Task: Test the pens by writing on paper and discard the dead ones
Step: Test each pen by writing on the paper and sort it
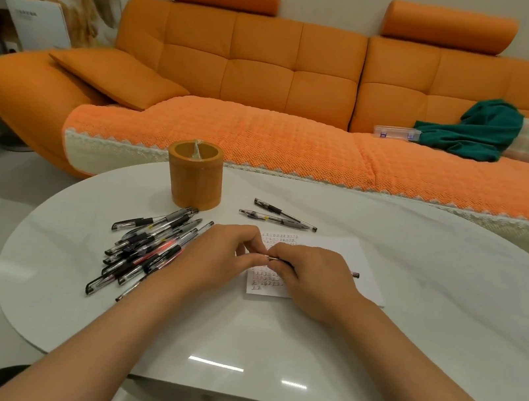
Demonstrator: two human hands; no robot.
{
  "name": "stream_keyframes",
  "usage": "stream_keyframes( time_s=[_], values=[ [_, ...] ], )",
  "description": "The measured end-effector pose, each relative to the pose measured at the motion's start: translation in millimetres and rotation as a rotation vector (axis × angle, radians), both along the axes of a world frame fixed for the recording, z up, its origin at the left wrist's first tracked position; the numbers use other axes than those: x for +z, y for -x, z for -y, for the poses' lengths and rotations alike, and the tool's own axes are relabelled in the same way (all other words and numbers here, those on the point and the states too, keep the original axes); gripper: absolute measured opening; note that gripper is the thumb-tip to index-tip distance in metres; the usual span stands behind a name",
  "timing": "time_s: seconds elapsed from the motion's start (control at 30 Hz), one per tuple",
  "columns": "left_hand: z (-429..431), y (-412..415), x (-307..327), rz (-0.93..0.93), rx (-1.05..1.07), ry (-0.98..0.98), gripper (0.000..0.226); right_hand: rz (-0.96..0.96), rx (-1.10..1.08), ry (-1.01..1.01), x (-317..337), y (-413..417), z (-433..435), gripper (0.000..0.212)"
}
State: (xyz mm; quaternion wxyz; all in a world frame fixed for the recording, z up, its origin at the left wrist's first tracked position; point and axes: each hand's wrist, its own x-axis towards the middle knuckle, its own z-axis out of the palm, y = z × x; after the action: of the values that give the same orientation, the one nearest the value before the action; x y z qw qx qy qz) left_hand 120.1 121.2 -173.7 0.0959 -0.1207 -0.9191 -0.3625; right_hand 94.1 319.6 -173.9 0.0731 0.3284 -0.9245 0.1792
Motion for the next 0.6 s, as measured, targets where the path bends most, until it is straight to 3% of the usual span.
stream_keyframes(
  time_s=[0.13, 0.27, 0.37, 0.47, 0.6],
  values=[
    [1, -1, 3, 0.008, 0.013, 0.04, 0.007, 0.073, -0.021, 0.003, 4, 1, 1, 0.025],
    [7, 1, 6, 0.028, 0.052, 0.158, 0.005, 0.097, -0.042, -0.029, 4, -3, -1, 0.042],
    [11, 4, 4, 0.043, 0.09, 0.266, 0.006, 0.141, -0.023, 0.033, 5, -1, -6, 0.026],
    [11, 5, -2, 0.049, 0.077, 0.318, 0.007, 0.107, 0.033, 0.119, 4, 4, -10, 0.027],
    [8, 8, -6, 0.032, 0.029, 0.322, 0.026, 0.115, 0.047, 0.214, 1, 7, -10, 0.036]
  ],
)
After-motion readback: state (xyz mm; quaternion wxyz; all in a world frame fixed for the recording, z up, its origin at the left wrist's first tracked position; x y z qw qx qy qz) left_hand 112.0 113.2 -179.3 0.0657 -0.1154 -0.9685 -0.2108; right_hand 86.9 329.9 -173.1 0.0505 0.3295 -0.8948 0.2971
